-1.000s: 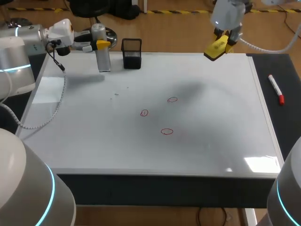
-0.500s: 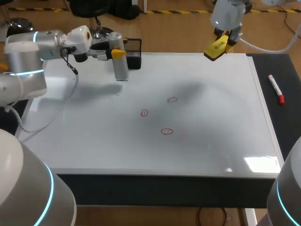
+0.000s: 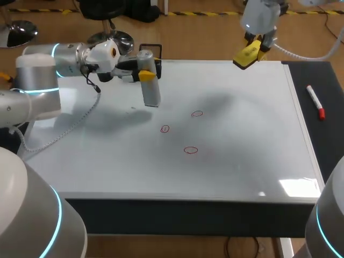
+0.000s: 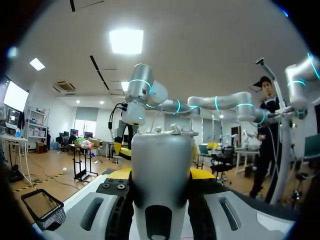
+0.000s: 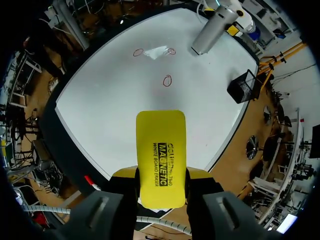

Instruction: Pick up the inspection probe, press it on each red-marked spot on the whiteboard one by one, put down the probe, pick up the eraser, and wipe off all the red marks.

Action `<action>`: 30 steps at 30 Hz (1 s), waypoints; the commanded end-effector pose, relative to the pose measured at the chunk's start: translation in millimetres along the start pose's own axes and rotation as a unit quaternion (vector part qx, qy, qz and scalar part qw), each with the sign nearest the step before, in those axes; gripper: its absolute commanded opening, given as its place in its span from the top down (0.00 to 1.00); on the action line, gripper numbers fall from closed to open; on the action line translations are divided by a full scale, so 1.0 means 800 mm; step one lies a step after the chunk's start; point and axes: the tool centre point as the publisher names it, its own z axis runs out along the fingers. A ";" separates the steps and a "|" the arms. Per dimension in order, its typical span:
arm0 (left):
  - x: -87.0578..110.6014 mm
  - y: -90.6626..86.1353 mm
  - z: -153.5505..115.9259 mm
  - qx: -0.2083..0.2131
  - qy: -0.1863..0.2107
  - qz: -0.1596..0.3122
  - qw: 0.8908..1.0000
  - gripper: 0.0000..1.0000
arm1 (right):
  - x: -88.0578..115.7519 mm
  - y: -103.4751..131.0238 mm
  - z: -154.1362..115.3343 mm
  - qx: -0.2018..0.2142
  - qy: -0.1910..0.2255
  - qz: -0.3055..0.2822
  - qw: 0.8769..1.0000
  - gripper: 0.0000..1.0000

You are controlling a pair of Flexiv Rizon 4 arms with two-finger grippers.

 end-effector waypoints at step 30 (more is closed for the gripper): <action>0.058 0.047 0.048 0.017 0.060 -0.037 0.997 1.00 | 0.001 0.000 -0.001 0.001 0.001 -0.001 1.000 1.00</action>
